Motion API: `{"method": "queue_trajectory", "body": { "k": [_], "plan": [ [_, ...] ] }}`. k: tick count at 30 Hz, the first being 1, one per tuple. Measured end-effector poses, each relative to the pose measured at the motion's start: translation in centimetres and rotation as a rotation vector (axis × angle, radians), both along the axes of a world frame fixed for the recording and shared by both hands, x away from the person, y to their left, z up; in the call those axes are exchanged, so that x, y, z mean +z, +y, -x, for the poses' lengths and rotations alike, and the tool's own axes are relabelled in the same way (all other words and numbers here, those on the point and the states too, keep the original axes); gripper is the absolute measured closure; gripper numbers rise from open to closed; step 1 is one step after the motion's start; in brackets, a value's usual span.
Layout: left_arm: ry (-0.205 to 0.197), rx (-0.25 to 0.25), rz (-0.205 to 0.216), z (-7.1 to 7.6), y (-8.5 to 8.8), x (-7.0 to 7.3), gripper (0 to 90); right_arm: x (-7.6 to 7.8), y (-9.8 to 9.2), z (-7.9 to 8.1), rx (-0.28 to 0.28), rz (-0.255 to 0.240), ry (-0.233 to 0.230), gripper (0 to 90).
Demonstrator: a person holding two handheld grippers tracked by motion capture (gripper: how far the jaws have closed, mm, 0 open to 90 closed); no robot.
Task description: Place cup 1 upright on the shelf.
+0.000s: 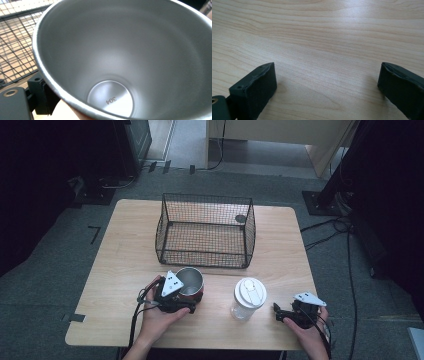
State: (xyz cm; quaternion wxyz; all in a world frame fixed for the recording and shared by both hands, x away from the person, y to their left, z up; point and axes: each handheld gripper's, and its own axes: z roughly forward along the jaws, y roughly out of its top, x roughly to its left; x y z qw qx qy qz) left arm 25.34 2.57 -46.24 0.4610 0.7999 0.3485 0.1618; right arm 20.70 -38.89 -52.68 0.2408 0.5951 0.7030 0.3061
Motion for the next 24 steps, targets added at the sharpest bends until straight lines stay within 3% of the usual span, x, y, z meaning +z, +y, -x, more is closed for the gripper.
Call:
{"method": "queue_trajectory", "body": {
  "k": [24],
  "plan": [
    [-0.071,0.023,0.044,-0.3,0.2,2.1,7.1,0.0,0.0,0.0,0.005,0.000,0.002,0.9]
  ]
}}
